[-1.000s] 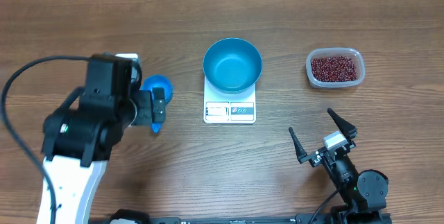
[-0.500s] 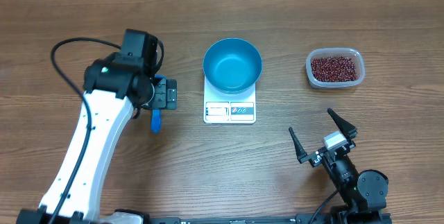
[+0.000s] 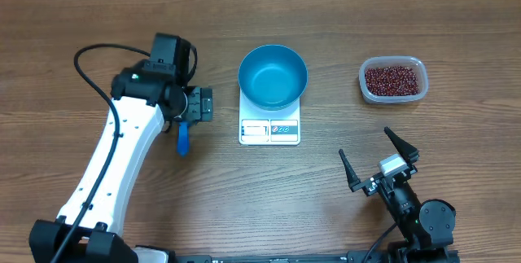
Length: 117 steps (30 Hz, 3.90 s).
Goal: Scoop item into bowl and weigh 150g on scale
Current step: 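Move the left gripper down to the blue scoop's handle, then close the left gripper on the blue scoop handle, then lift the blue scoop with the left gripper toward the right gripper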
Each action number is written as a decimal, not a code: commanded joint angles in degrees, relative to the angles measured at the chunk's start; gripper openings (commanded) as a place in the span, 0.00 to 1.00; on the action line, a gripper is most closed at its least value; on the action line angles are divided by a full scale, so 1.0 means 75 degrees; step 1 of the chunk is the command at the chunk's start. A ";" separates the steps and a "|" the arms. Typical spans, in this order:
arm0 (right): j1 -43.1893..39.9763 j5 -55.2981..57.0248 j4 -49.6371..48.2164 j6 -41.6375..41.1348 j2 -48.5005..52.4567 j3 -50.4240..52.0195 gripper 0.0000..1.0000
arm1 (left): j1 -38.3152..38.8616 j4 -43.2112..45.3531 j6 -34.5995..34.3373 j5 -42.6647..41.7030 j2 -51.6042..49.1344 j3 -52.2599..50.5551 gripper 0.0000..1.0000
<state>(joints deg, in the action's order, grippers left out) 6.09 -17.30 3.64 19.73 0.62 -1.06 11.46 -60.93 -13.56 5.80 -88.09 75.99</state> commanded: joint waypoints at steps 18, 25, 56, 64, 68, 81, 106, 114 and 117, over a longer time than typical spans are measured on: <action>0.0044 0.0076 -0.0044 -0.0029 -0.0061 0.0079 1.00 | -0.0475 0.1781 -0.0213 0.0064 -0.0111 -0.2157 0.90; 0.0044 0.0076 -0.0044 -0.0029 -0.0061 0.0079 1.00 | -0.0469 0.1938 0.0347 -0.0385 -0.0848 -0.2157 0.83; 0.0044 0.0076 -0.0044 -0.0029 -0.0061 0.0079 1.00 | -0.0469 0.2818 0.0408 -0.0321 -0.1443 -0.2157 0.50; 0.0044 0.0076 -0.0044 -0.0029 -0.0061 0.0079 1.00 | -0.0469 0.2806 0.0405 -0.0300 -0.1454 -0.2157 0.39; 0.0044 0.0076 -0.0044 -0.0029 -0.0061 0.0079 1.00 | -0.0469 0.2780 0.0405 -0.0300 -0.1454 -0.2157 0.35; 0.0044 0.0076 -0.0044 -0.0029 -0.0061 0.0079 1.00 | -0.0469 0.2786 0.0373 -0.0300 -0.1454 -0.2157 0.19; 0.0044 0.0076 -0.0047 -0.0029 -0.0061 0.0079 1.00 | -0.0446 -0.0195 -0.1256 -0.1209 -0.0778 0.1017 0.04; 0.0044 0.0082 -0.0047 0.0000 -0.0061 0.0079 1.00 | -0.0096 -0.0291 -0.2343 -0.1163 0.1463 0.1154 0.04; 0.0044 0.0070 -0.0047 -0.0006 -0.0061 0.0079 1.00 | 0.0242 -0.0525 -0.2938 -0.1137 0.2011 0.1154 0.04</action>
<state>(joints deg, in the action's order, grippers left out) 6.09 -17.17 3.62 19.77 0.64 -1.06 11.31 -63.57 -29.67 -2.17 -75.72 83.68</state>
